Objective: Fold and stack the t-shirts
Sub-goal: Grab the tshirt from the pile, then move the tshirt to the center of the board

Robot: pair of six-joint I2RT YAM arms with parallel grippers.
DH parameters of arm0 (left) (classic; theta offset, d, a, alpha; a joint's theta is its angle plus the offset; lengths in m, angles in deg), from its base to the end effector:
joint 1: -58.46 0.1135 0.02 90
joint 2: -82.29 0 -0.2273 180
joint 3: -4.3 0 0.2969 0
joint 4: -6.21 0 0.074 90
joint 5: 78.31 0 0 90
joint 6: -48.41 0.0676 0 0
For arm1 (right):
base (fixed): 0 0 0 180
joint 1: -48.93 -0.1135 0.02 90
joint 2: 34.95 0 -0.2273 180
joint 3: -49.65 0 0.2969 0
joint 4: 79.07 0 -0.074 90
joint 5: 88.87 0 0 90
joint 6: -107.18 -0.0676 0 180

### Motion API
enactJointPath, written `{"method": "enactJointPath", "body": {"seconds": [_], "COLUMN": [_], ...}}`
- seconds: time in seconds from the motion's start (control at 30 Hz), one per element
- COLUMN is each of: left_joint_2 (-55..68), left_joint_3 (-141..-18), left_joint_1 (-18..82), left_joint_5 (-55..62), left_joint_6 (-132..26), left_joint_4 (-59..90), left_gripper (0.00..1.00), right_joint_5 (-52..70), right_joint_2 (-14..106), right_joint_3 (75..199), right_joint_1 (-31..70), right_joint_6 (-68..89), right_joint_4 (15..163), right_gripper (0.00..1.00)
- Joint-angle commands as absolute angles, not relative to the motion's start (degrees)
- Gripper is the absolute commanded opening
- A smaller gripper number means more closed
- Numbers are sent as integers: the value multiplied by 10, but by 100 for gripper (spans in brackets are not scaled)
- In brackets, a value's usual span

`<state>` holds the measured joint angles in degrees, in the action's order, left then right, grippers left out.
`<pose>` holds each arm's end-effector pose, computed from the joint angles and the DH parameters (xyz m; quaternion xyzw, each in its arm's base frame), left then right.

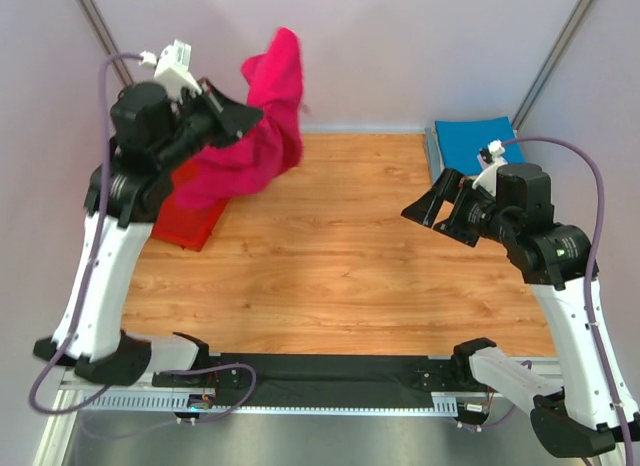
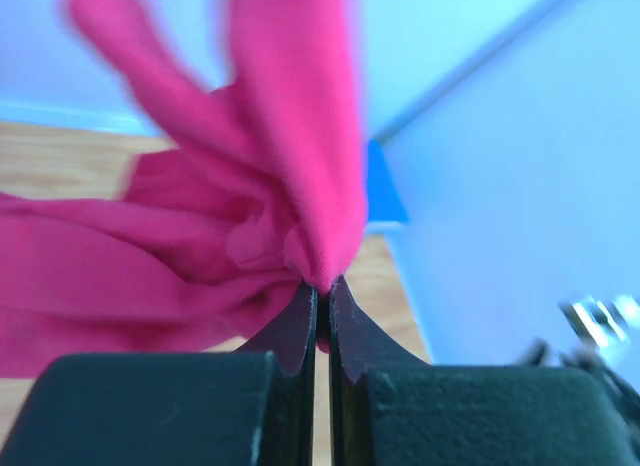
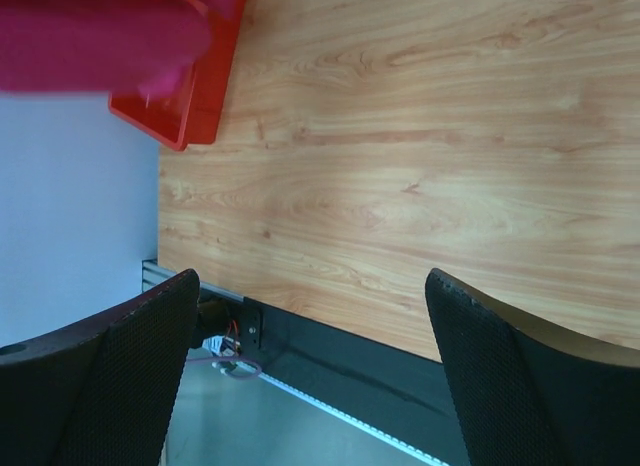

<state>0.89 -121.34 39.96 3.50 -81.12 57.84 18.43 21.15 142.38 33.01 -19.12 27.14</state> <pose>0.3179 -0.1165 0.5273 -0.0904 0.7453 -0.3663 0.5497 0.2271 0.0857 0.3956 0.0908 0.8832 0.3145 0.3357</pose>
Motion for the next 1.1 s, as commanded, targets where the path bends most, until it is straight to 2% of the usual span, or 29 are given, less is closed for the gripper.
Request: {"method": "enactJointPath", "body": {"seconds": [0.0,0.2,0.27,0.3,0.33,0.4,0.43,0.5,0.53,0.57,0.73,0.93,1.07], "left_joint_2": [76,237,281,293,310,326,339,350,356,358,330,308,291], "left_joint_3": [-1096,-787,-679,-645,-586,-533,-527,-529,-532,-535,-552,-555,-559], "left_joint_1": [366,301,282,279,277,277,277,277,277,277,278,280,302], "left_joint_5": [6,-29,-41,-47,-67,-78,-76,-53,-45,-27,16,28,22], "left_joint_6": [-866,-924,-934,-943,-946,-938,-930,-906,-899,-886,-869,-870,-862], "left_joint_4": [594,563,558,558,551,559,570,615,639,651,724,739,746], "left_gripper": [0,0,4,10,22,36,45,53,65,68,70,70,70], "right_joint_5": [141,113,104,100,101,110,118,152,163,180,166,147,166], "right_joint_2": [202,188,174,168,164,154,153,155,158,169,240,373,432], "right_joint_3": [1459,1422,1386,1370,1337,1300,1265,1230,1196,1184,1151,1188,1168], "right_joint_1": [333,332,333,332,332,333,331,330,328,317,234,64,-26], "right_joint_6": [-175,-186,-190,-190,-189,-190,-191,-201,-206,-217,-242,-295,-270], "right_joint_4": [261,233,234,240,246,261,268,299,314,345,432,519,642], "right_gripper": [95,93,92,92,91,90,86,84,82,82,75,72,70]}}
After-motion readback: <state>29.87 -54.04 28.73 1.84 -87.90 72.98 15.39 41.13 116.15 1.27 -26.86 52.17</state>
